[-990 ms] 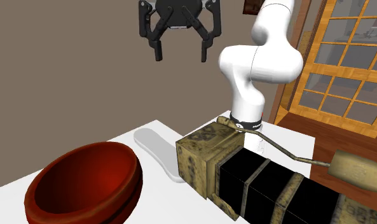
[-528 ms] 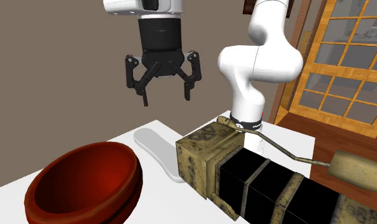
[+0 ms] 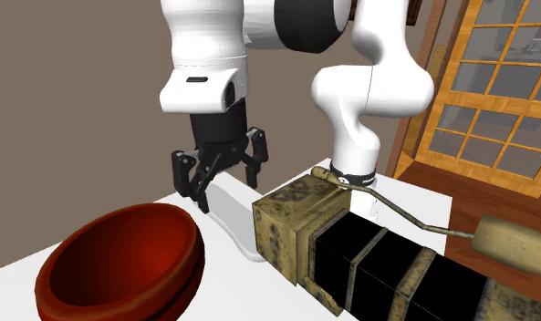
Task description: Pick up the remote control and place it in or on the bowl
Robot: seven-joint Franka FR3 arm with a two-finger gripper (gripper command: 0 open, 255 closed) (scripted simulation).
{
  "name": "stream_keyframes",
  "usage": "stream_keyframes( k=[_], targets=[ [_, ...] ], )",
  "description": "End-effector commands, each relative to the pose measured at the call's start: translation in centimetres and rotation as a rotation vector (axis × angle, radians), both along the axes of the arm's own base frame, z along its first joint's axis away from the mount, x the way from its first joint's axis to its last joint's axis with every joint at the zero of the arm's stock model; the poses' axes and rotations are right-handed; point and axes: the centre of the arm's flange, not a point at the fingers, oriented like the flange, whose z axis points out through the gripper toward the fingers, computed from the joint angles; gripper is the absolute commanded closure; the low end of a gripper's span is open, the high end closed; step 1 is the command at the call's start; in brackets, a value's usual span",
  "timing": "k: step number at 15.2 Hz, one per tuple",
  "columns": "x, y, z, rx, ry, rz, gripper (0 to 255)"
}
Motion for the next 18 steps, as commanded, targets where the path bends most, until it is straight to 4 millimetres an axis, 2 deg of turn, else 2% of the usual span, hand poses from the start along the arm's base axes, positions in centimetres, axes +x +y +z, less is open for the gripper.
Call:
stream_keyframes(
  k=[1, 6, 13, 14, 18],
  targets=[
    [0.1, 0.1, -1.2, 0.0, -0.001, 0.015, 0],
    [0.1, 0.1, -3.6, 0.0, -0.001, 0.015, 0],
    [0.1, 0.1, -3.6, 0.0, -0.001, 0.015, 0],
    [0.1, 0.1, -3.6, 0.0, -0.001, 0.015, 255],
    [0.1, 0.1, -3.6, 0.0, -0.001, 0.015, 255]
  ],
)
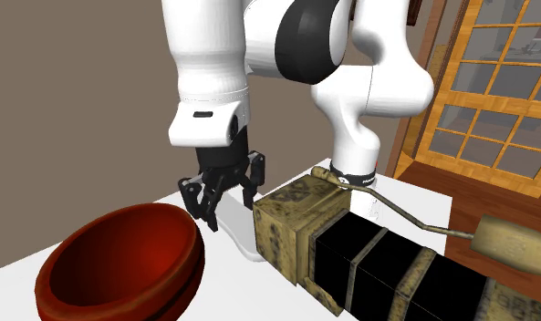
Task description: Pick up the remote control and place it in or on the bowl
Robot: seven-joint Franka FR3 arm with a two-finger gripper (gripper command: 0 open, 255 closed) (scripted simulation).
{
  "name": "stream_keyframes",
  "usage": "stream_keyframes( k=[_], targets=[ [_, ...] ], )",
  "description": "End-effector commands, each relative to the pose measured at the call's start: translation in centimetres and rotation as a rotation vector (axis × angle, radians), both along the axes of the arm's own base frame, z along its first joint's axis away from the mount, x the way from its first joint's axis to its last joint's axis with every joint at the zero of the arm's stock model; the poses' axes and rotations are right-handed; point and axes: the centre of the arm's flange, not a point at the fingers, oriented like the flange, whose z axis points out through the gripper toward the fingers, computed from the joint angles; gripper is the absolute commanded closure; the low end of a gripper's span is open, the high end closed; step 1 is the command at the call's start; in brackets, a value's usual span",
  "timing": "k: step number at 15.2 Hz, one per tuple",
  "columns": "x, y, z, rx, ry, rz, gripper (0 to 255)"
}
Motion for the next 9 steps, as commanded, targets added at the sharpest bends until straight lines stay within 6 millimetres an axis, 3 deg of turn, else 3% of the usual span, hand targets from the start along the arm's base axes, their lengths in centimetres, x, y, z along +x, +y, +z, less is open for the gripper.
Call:
stream_keyframes(
  k=[1, 5, 9],
  targets=[
    [0.0, 0.0, 0.0, 0.0, 0.0, 0.0, 255],
    [0.0, 0.0, 0.0, 0.0, 0.0, 0.0, 255],
    [0.0, 0.0, 2.1, 0.0, 0.0, 0.0, 255]
  ],
)
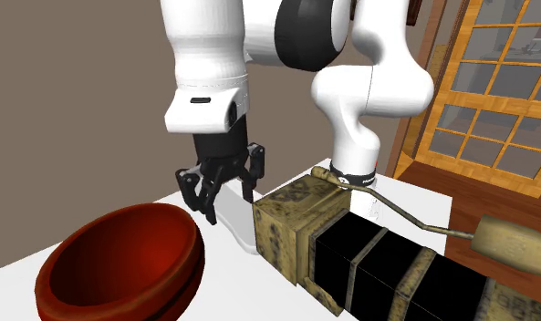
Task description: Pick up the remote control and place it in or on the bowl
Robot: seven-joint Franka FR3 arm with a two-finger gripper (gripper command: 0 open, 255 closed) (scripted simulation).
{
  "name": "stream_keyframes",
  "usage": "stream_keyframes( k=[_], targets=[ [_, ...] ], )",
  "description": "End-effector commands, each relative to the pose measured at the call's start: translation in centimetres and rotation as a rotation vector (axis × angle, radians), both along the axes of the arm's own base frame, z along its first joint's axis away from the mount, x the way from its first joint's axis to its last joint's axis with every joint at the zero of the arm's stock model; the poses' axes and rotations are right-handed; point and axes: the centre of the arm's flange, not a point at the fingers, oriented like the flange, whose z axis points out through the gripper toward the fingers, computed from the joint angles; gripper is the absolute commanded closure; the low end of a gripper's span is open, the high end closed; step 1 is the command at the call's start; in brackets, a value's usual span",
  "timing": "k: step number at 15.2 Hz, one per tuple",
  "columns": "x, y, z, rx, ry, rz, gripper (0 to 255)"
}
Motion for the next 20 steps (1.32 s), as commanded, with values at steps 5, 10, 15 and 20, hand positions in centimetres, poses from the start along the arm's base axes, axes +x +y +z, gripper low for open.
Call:
stream_keyframes(
  k=[5, 10, 15, 20],
  targets=[
    [-0.1, 0.0, 3.2, 0.0, 0.0, 0.0, 255],
    [-0.1, 0.0, 5.8, 0.0, 0.0, 0.0, 255],
    [-0.1, 0.0, 8.5, 0.0, 0.0, 0.0, 255],
    [-0.1, 0.0, 11.1, 0.0, 0.0, 0.0, 255]
  ],
)
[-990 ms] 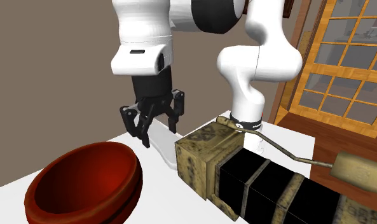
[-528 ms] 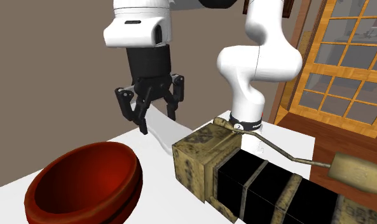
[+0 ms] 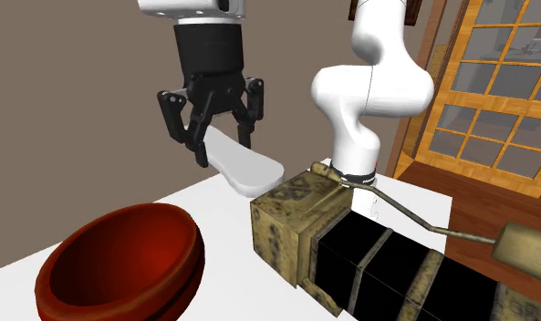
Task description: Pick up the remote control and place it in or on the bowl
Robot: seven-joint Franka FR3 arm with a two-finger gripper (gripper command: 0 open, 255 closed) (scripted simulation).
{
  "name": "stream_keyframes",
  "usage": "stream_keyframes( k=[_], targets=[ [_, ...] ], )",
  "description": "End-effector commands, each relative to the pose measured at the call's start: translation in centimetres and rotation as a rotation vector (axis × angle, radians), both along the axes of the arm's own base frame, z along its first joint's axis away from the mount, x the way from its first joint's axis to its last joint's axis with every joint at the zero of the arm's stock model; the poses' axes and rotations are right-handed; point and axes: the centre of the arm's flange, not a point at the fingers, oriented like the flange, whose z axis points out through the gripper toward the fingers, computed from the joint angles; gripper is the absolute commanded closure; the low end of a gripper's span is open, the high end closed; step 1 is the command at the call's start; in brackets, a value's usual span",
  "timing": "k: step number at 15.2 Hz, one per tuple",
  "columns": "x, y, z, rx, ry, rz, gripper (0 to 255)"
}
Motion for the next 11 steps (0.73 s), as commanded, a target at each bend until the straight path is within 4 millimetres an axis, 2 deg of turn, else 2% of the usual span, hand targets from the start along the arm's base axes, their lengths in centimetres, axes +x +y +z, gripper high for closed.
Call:
stream_keyframes(
  k=[1, 9, 11],
  targets=[
    [0.0, 0.0, 1.1, 0.0, 0.0, 0.0, 255],
    [-0.1, 0.0, 5.0, 0.0, 0.0, 0.0, 255],
    [2.5, 0.5, 5.1, 0.0, 0.0, 0.0, 255]
  ],
)
